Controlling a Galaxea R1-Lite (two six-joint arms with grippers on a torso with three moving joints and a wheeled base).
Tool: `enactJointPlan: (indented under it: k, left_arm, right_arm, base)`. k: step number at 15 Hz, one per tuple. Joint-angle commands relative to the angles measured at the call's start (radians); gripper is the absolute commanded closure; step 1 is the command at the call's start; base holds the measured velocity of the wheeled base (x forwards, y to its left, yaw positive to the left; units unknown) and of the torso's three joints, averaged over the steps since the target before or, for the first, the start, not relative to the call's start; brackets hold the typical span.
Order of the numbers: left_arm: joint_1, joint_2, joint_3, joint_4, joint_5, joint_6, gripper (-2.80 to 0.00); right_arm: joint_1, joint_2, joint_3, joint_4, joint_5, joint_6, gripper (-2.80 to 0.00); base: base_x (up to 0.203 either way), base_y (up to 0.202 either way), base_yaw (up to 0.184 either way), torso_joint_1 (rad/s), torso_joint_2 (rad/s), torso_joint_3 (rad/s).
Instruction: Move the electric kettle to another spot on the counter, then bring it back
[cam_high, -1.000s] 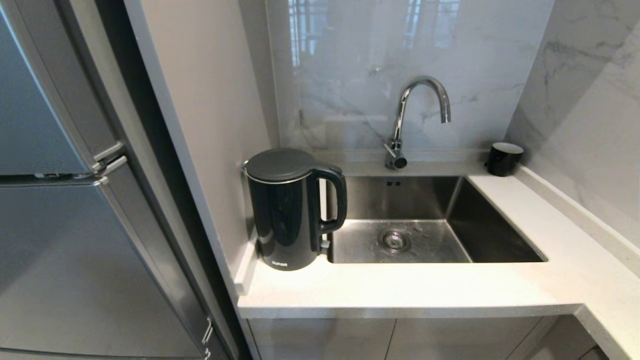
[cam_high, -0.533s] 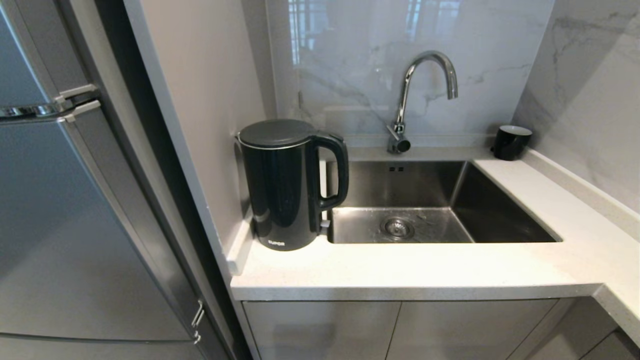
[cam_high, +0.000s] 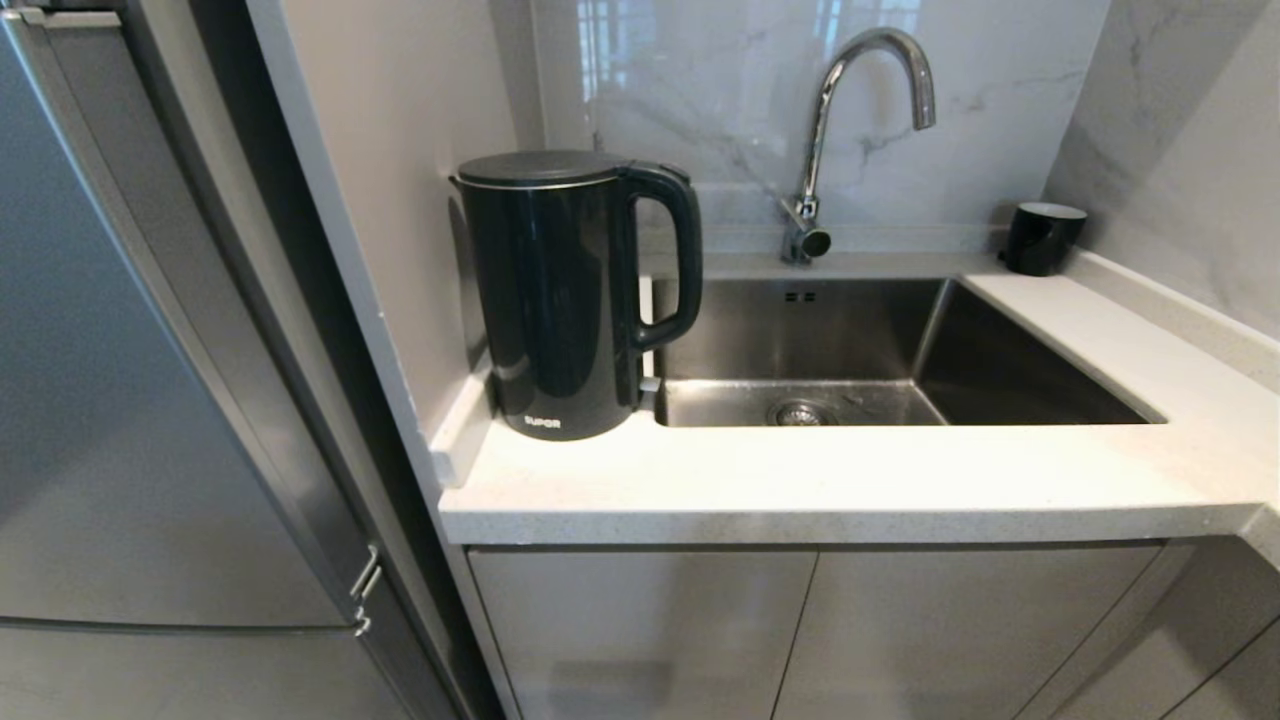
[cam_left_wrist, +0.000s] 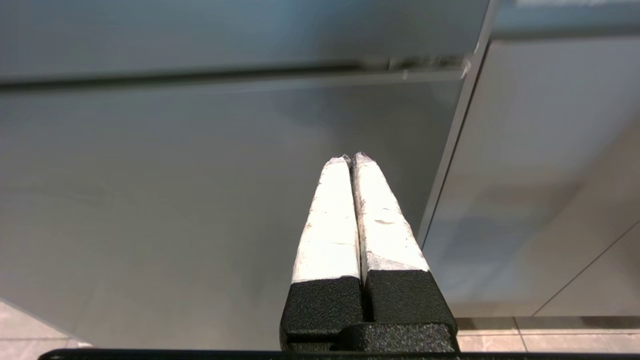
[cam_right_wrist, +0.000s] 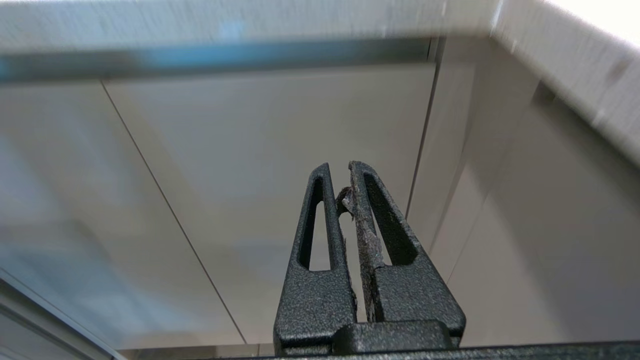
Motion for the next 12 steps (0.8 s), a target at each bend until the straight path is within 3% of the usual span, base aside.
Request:
enactJointPlan:
  k: [1, 7, 12]
  left_arm:
    - [0.000, 0.001, 0.000, 0.000, 0.000, 0.000, 0.00]
    - [0.000, 0.001, 0.000, 0.000, 0.000, 0.000, 0.00]
    - [0.000, 0.001, 0.000, 0.000, 0.000, 0.000, 0.00]
  right_arm:
    - [0.000, 0.000, 0.000, 0.000, 0.000, 0.000, 0.00]
    - [0.000, 0.000, 0.000, 0.000, 0.000, 0.000, 0.00]
    - [0.000, 0.000, 0.000, 0.000, 0.000, 0.000, 0.00]
  base:
    - [0.000, 0.000, 0.000, -0.074, 0.47, 0.398]
    - [0.000, 0.000, 0.000, -0.026, 0.44, 0.409]
    - [0.000, 0.000, 0.000, 0.003, 0.07, 0.077]
